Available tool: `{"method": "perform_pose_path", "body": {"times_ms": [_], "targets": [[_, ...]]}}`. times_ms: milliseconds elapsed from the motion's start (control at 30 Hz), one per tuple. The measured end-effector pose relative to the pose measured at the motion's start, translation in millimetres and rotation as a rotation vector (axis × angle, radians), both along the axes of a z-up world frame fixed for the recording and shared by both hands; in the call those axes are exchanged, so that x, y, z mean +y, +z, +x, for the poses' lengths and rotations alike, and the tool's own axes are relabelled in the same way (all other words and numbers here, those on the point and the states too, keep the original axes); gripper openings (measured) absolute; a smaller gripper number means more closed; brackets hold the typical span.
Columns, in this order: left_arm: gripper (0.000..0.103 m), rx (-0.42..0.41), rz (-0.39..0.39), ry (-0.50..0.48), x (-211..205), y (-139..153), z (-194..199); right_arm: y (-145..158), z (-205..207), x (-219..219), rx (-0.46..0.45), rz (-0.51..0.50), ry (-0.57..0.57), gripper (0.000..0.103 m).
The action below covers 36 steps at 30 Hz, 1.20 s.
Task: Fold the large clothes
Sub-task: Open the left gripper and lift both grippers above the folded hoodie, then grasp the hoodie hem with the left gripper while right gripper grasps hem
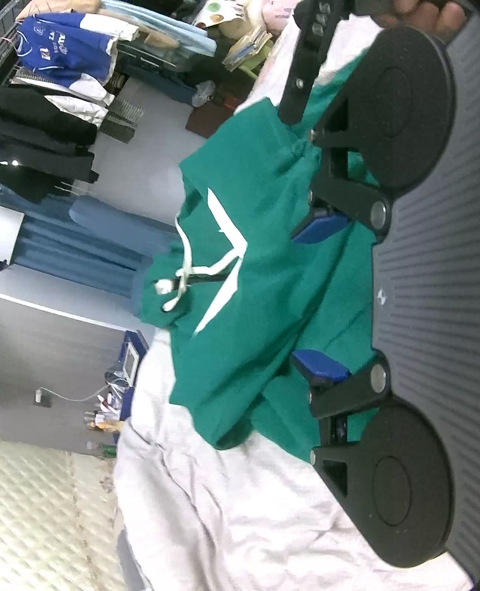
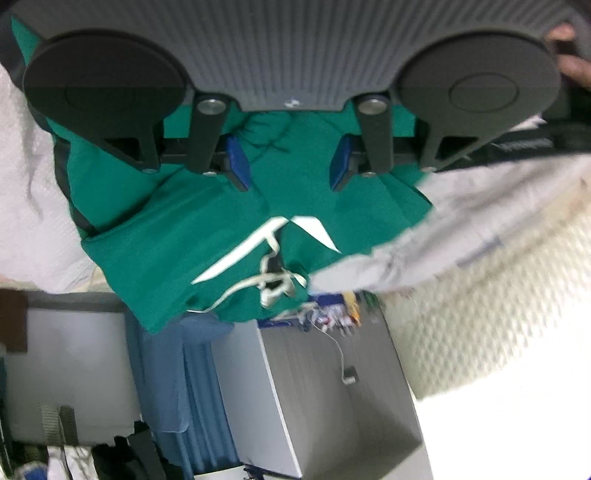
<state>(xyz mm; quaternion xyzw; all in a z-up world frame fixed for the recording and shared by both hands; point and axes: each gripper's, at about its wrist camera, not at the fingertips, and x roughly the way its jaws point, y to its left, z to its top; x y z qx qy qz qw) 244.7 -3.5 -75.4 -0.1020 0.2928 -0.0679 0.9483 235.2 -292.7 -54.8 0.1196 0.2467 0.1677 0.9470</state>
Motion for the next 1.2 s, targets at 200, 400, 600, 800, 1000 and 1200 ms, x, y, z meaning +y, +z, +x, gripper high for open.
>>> {"method": "perform_pose_path", "body": {"times_ms": [200,400,600,800,1000,1200], "targets": [[0.074,0.003,-0.028,-0.057,13,25,63,33,52,-15,0.019,0.065,0.005,0.053],[0.075,0.012,-0.121,-0.067,37,16,199,34,185,-22,0.050,0.081,0.016,0.082],[0.076,0.024,-0.262,-0.081,48,-26,354,-8,349,-20,0.099,0.124,-0.005,0.082],[0.080,0.008,-0.365,-0.015,51,-66,472,-60,469,-16,0.156,0.191,-0.091,0.082],[0.080,0.036,-0.434,0.022,44,-96,539,-99,529,-12,0.228,0.237,-0.108,0.082],[0.046,0.123,-0.256,0.032,8,-95,579,-105,549,-7,0.296,0.243,-0.132,0.050]]}}
